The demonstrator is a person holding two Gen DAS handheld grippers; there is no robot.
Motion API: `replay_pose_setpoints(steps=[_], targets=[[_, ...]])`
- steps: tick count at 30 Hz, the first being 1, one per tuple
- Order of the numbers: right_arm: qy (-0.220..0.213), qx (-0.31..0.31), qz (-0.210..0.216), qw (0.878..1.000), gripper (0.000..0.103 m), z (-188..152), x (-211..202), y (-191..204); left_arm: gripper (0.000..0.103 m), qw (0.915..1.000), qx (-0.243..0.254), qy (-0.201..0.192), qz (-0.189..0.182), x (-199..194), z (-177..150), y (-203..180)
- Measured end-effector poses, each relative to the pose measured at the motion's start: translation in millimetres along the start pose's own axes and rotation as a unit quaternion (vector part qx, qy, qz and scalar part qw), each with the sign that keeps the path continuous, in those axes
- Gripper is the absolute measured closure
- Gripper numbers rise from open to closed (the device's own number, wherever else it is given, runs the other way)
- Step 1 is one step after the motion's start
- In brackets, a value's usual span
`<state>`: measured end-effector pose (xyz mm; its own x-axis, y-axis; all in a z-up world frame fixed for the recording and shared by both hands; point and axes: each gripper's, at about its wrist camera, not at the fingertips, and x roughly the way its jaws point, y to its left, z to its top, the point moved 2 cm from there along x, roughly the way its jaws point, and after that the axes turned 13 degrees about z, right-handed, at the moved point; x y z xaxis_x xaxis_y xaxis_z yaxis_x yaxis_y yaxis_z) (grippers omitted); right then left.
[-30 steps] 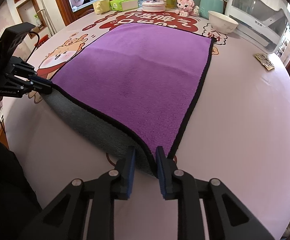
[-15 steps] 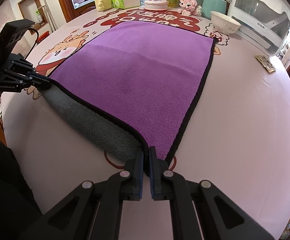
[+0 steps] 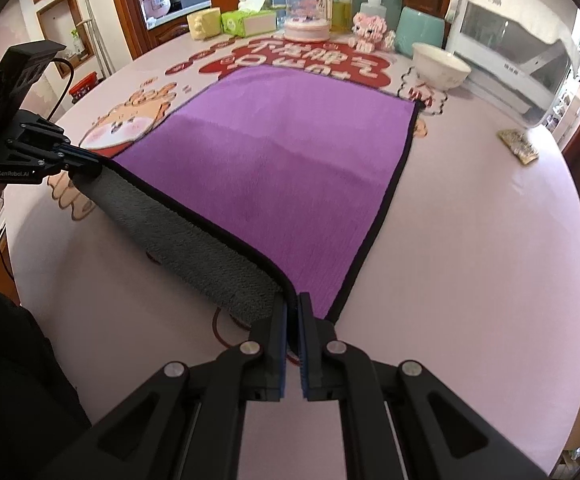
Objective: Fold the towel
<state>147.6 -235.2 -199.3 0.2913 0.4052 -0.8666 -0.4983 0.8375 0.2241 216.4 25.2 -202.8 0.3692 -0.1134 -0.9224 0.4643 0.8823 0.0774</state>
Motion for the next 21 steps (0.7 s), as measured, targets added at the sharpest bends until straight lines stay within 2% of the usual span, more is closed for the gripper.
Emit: replay_pose_setpoints(steps=[9, 16, 21], targets=[[-0.050, -0.025, -0.028, 0.998, 0.099, 35.6, -29.2, -5.1, 0.099, 0.9972, 0.005, -0.072, 0.019, -33.1, 46.3, 9.4], [-0.084, -0.050, -0.058, 0.994, 0.099, 70.4, -41.2, -19.6, 0.099, 0.9903, -0.005, -0.128, 0.053, -43.5, 86.6, 26.0], [-0.101, -0.062, -0.072, 0.990, 0.099, 95.1, -40.8, -31.9, 0.099, 0.9856, -0.011, -0.154, 0.069, -43.8, 106.7, 34.0]])
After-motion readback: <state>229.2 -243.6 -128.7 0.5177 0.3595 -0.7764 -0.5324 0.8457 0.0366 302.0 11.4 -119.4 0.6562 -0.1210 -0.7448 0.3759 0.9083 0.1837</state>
